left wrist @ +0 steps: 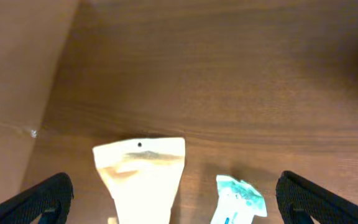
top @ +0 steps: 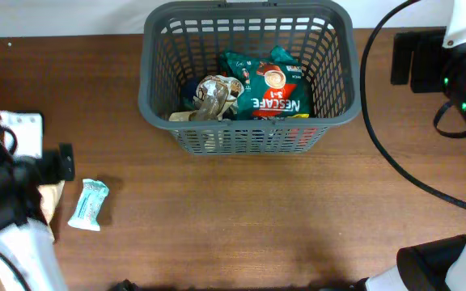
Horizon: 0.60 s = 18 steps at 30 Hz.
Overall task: Pack container
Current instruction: 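Move the left gripper back down over the mint-green pouch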
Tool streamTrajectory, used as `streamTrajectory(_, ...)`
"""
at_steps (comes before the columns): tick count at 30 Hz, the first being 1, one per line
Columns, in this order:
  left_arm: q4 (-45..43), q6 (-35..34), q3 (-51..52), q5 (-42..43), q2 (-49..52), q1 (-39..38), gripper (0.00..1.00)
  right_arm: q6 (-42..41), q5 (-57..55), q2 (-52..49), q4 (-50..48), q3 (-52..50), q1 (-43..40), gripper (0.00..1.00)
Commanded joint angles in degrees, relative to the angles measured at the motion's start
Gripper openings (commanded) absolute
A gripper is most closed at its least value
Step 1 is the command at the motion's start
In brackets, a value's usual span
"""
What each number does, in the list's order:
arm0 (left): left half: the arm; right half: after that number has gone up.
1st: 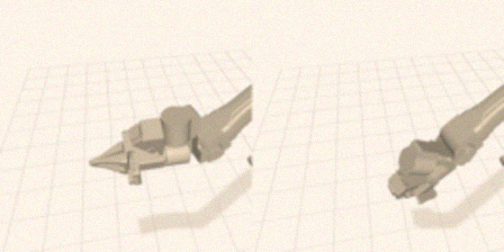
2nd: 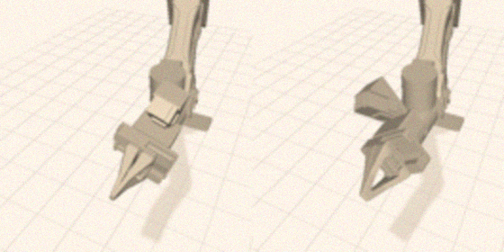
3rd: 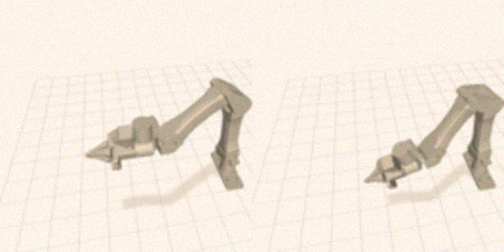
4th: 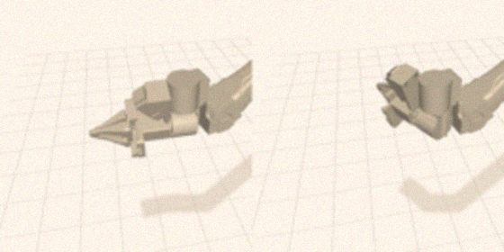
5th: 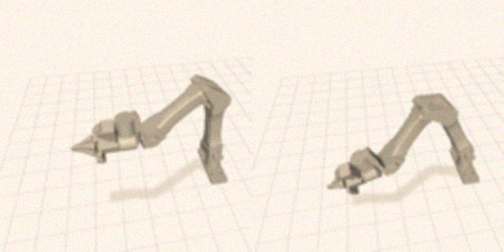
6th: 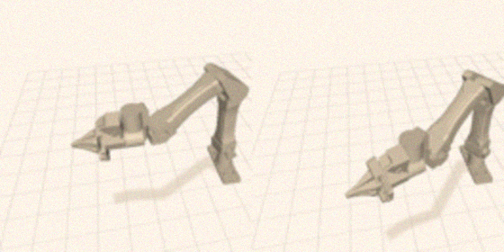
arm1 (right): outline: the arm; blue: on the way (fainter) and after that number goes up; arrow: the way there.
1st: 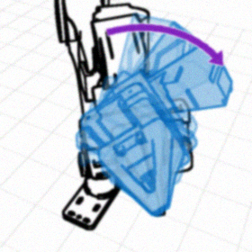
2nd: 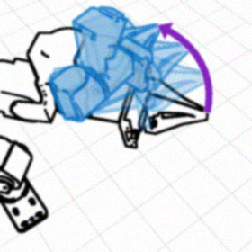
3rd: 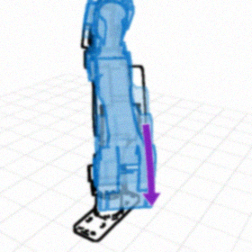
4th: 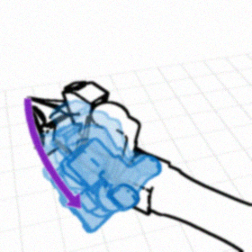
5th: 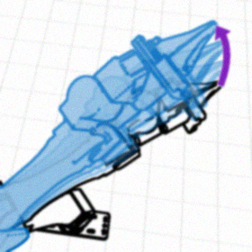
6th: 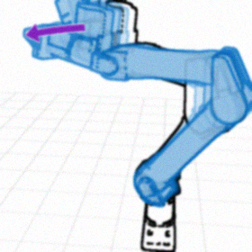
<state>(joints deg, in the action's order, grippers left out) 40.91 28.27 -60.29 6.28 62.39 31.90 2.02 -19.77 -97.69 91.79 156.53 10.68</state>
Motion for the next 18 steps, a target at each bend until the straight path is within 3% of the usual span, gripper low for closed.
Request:
streamTrajectory(1, -3.89, 2.27, 10.19, -5.20, -6.84, 0.04, 1.00, 0.72, 0.50, 0.15, -0.52, 0.13, -0.26, 0.99)
streamTrajectory(8, -12.28, 3.37, 23.12, -9.33, -13.40, 0.15, 0.93, 0.76, 0.50, 0.15, -0.46, 0.13, -0.26, 0.99)
streamTrajectory(13, -16.96, -2.14, 23.61, -8.28, -4.50, 2.71, 0.94, 0.76, 0.48, 0.15, -0.02, 0.11, -0.26, 0.99)
streamTrajectory(18, -21.05, -2.25, 23.61, -6.54, 5.55, 2.84, 0.94, 0.74, 0.48, 0.15, 0.24, 0.11, -0.26, 0.99)
